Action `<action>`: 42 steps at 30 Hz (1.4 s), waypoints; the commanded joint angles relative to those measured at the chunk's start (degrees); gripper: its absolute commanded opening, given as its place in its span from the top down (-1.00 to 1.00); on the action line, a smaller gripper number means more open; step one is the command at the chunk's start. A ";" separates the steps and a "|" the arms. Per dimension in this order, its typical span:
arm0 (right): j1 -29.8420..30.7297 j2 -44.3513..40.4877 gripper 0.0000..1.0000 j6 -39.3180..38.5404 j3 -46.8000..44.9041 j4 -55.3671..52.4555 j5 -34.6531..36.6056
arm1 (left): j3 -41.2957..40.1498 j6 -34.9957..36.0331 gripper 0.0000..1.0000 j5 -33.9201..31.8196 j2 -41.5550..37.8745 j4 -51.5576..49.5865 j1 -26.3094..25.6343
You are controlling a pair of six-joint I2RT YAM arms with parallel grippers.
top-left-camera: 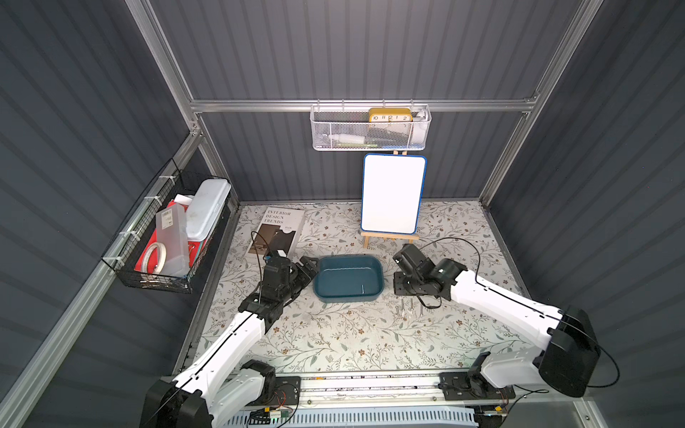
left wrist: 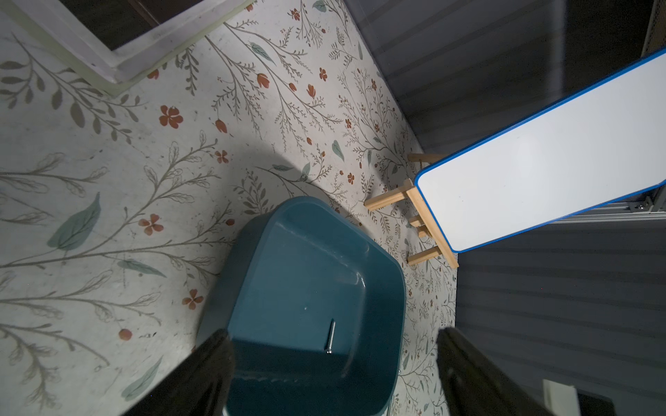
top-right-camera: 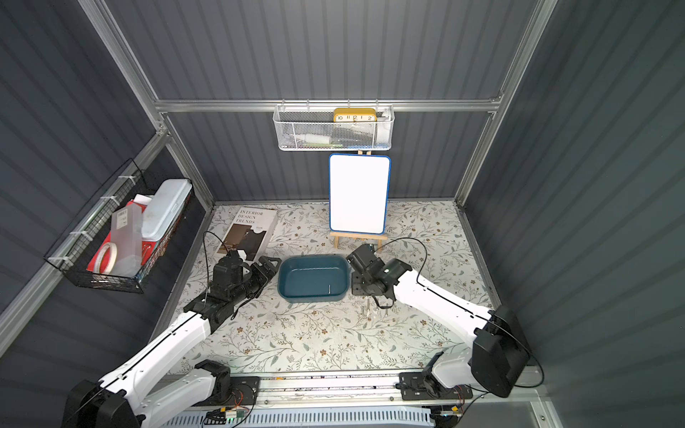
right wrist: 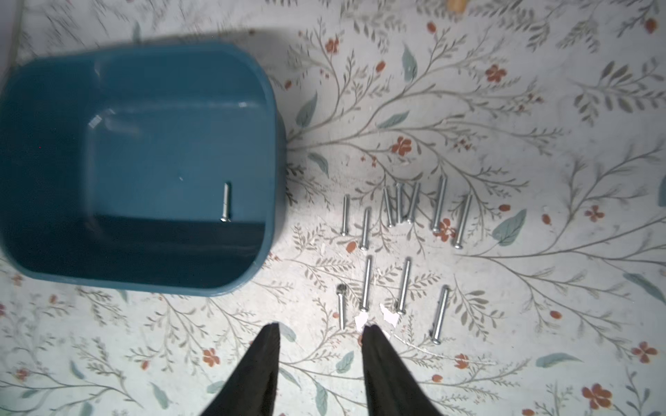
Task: Take out the screws from the storage box
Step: Place the screw at the center of the board, then adjust the storage box at the center of the board.
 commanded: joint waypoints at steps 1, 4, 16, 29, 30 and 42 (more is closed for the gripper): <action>-0.09 2.87 0.09 0.42 3.41 -3.36 0.70 | 1.82 1.27 -0.83 0.35 0.42 -1.29 -0.06; -0.10 9.15 0.07 1.07 9.06 -5.20 0.49 | 2.08 1.29 -0.83 0.21 0.42 -1.16 -0.11; -0.52 35.46 0.07 0.63 27.85 -11.38 3.29 | 1.90 0.67 -0.83 0.16 -1.18 -2.11 -0.12; -3.26 40.12 0.48 0.25 31.88 -10.75 0.82 | 2.43 1.21 -0.82 -0.50 -0.72 -3.04 -0.12; -3.24 39.77 0.52 0.34 31.89 -10.88 0.55 | 2.50 1.45 -0.82 -0.52 -0.64 -3.21 -0.12; -3.30 35.60 1.00 1.58 31.24 -15.71 -8.18 | 6.01 1.83 -0.82 -3.58 -0.47 -7.74 -0.12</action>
